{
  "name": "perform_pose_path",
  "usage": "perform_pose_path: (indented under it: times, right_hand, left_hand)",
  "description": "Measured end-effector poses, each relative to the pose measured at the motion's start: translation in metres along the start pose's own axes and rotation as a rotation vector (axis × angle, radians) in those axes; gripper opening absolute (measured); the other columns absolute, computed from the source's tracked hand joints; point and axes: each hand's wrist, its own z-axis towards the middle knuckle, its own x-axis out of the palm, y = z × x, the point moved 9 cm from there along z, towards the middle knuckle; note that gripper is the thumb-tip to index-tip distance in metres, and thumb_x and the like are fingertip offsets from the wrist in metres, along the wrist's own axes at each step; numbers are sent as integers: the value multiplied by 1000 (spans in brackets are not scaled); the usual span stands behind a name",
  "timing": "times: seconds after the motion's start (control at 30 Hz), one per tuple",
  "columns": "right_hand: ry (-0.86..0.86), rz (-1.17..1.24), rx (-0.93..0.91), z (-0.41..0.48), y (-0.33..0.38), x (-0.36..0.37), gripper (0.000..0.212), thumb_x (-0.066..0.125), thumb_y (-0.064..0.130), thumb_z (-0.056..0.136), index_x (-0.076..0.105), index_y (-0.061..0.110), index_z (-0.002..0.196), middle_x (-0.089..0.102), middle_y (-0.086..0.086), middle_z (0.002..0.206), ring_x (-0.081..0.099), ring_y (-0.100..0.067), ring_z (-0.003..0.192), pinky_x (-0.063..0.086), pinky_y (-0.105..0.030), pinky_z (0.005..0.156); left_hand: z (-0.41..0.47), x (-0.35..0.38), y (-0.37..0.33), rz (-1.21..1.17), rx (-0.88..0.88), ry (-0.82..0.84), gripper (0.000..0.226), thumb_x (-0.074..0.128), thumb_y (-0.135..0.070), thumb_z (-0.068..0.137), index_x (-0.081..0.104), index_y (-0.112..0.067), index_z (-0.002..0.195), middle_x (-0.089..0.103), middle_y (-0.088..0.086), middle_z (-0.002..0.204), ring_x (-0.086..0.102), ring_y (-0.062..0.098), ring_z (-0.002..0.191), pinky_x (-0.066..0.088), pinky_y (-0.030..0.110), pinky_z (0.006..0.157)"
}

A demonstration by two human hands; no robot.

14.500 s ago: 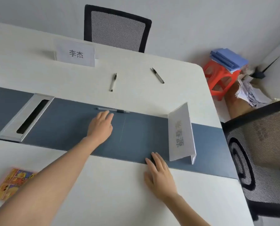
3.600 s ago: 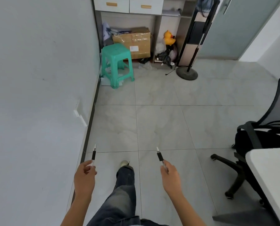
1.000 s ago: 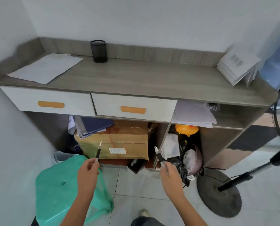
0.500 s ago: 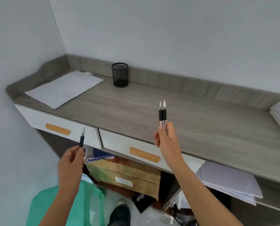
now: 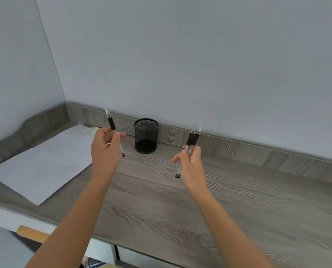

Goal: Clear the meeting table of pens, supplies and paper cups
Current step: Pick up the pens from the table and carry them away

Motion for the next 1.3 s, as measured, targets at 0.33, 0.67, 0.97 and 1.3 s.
perform_pose_path:
  times: [0.33, 0.67, 0.97, 1.3]
  right_hand:
    - [48, -118, 31, 62, -10, 27, 8, 32, 21, 98, 34, 15, 93, 47, 1, 75, 44, -10, 62, 39, -23, 62]
    - [-66, 6, -103, 132, 20, 46, 17, 37, 16, 96, 34, 23, 82, 50, -6, 70, 47, -14, 59, 44, -17, 58]
    - [15, -130, -52, 155, 2, 79, 4, 40, 16, 96, 41, 17, 92, 45, 4, 71, 50, -18, 71, 38, -21, 59]
    - [-91, -82, -27, 135, -9, 46, 32, 48, 21, 92, 41, 15, 122, 45, -5, 103, 45, -11, 71, 39, -18, 65]
  left_hand:
    - [82, 73, 22, 52, 28, 198, 10, 51, -14, 90, 44, -15, 97, 66, 2, 96, 51, 11, 68, 40, 28, 66]
    - [118, 92, 58, 197, -26, 212, 19, 53, -15, 89, 55, -2, 103, 57, 3, 93, 51, 16, 87, 33, 22, 73]
    - [117, 95, 79, 140, -52, 262, 8, 57, -8, 85, 57, -9, 92, 57, 4, 90, 52, 17, 88, 39, 29, 79]
    - [101, 70, 72, 101, -32, 161, 13, 57, -10, 85, 55, -14, 98, 57, 1, 102, 53, 15, 92, 38, 27, 81]
